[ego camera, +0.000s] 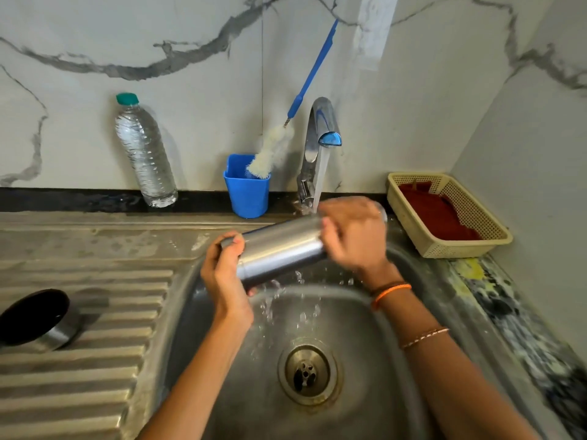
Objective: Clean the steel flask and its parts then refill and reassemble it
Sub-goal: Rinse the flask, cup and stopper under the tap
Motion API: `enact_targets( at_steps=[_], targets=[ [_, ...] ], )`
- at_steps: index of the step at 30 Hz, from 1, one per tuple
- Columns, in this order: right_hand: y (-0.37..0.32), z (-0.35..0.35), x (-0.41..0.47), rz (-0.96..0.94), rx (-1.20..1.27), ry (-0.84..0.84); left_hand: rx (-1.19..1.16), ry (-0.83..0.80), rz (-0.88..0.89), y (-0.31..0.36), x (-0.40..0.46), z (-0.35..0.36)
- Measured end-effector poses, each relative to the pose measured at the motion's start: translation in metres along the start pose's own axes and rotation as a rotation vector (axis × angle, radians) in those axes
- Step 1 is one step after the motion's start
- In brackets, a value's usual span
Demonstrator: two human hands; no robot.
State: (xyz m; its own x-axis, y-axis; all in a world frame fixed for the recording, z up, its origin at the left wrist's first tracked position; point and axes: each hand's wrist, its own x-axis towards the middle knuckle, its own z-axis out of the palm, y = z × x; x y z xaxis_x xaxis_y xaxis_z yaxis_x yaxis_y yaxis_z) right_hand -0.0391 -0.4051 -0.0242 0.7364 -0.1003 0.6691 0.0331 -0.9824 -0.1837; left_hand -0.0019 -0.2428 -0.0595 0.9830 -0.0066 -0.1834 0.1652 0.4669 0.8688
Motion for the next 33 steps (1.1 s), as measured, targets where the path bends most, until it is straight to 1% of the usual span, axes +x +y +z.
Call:
enact_targets(
  at_steps=[1, 2, 3, 4, 6, 7, 8, 9, 10, 11, 12, 13, 14, 16, 17, 18, 19, 21, 22, 23, 24, 25, 26, 27, 28, 29, 30, 32, 33],
  targets=[
    [0.007, -0.005, -0.001, 0.133, -0.018, 0.070, 0.000, -0.006, 0.017, 0.002, 0.004, -0.003],
    [0.005, -0.001, -0.004, 0.200, -0.074, 0.123, 0.010, -0.028, 0.033, 0.005, 0.006, -0.004],
    [-0.007, 0.009, -0.005, 0.176, -0.130, 0.142, 0.019, -0.058, 0.049, 0.006, 0.007, -0.002],
    [-0.026, 0.022, -0.004, 0.073, -0.151, 0.115, 0.008, -0.100, 0.082, 0.006, 0.007, 0.002],
    [-0.053, 0.038, -0.006, -0.215, -0.129, 0.040, -0.037, -0.171, 0.198, 0.002, 0.002, 0.011],
    [-0.049, 0.037, -0.004, -0.297, -0.131, 0.034, -0.052, -0.185, 0.237, 0.000, 0.000, 0.012],
    [-0.035, 0.033, 0.001, -0.302, -0.147, 0.052, -0.058, -0.178, 0.236, 0.000, 0.001, 0.009],
    [-0.017, 0.026, 0.006, -0.229, -0.159, 0.092, -0.059, -0.150, 0.199, 0.002, 0.005, 0.005],
    [0.001, 0.019, 0.009, -0.093, -0.168, 0.183, -0.054, -0.104, 0.137, 0.004, 0.010, 0.000],
    [0.008, 0.011, 0.011, 0.062, -0.160, 0.239, -0.048, -0.062, 0.070, 0.006, 0.016, -0.004],
    [0.007, 0.013, 0.010, 0.151, -0.175, 0.280, -0.043, -0.036, 0.002, 0.007, 0.016, -0.005],
    [-0.004, 0.020, 0.009, 0.144, -0.212, 0.288, -0.039, -0.029, -0.067, 0.006, 0.014, -0.002],
    [-0.020, 0.032, 0.007, 0.034, -0.243, 0.267, -0.045, -0.045, -0.142, 0.005, 0.009, 0.003],
    [-0.047, 0.048, -0.003, -0.288, -0.248, 0.177, -0.086, -0.083, -0.273, -0.001, -0.001, 0.014],
    [-0.047, 0.045, -0.003, -0.387, -0.254, 0.137, -0.118, -0.086, -0.327, -0.002, -0.004, 0.016],
    [-0.035, 0.040, 0.002, -0.416, -0.281, 0.147, -0.128, -0.073, -0.372, 0.000, -0.004, 0.015],
    [-0.020, 0.033, 0.009, -0.366, -0.312, 0.173, -0.119, -0.052, -0.407, 0.000, 0.000, 0.011],
    [0.005, 0.021, 0.022, -0.136, -0.333, 0.261, -0.095, -0.004, -0.461, -0.001, 0.011, 0.002],
    [0.006, 0.021, 0.023, -0.037, -0.330, 0.275, -0.087, -0.003, -0.498, -0.001, 0.013, 0.000],
    [-0.001, 0.028, 0.020, -0.010, -0.332, 0.266, -0.085, -0.011, -0.551, -0.003, 0.013, 0.000],
    [-0.015, 0.037, 0.015, -0.062, -0.319, 0.224, -0.101, -0.023, -0.605, -0.006, 0.010, 0.002],
    [-0.033, 0.046, 0.007, -0.186, -0.295, 0.141, -0.143, -0.038, -0.641, -0.009, 0.008, 0.005],
    [-0.047, 0.053, -0.003, -0.335, -0.277, 0.062, -0.195, -0.057, -0.657, -0.009, 0.005, 0.008],
    [-0.054, 0.055, -0.010, -0.444, -0.263, -0.004, -0.230, -0.069, -0.657, -0.009, 0.003, 0.008],
    [-0.051, 0.051, -0.007, -0.484, -0.242, -0.016, -0.226, -0.083, -0.649, -0.010, 0.003, 0.006],
    [-0.040, 0.044, 0.001, -0.433, -0.214, 0.023, -0.186, -0.093, -0.637, -0.008, 0.006, 0.000],
    [-0.026, 0.036, 0.013, -0.308, -0.191, 0.067, -0.138, -0.095, -0.625, -0.006, 0.009, -0.006],
    [0.002, 0.018, 0.036, 0.010, -0.186, 0.186, -0.086, -0.082, -0.601, -0.002, 0.018, -0.016],
    [0.007, 0.014, 0.041, 0.125, -0.193, 0.210, -0.072, -0.086, -0.607, 0.001, 0.021, -0.018]
  ],
)
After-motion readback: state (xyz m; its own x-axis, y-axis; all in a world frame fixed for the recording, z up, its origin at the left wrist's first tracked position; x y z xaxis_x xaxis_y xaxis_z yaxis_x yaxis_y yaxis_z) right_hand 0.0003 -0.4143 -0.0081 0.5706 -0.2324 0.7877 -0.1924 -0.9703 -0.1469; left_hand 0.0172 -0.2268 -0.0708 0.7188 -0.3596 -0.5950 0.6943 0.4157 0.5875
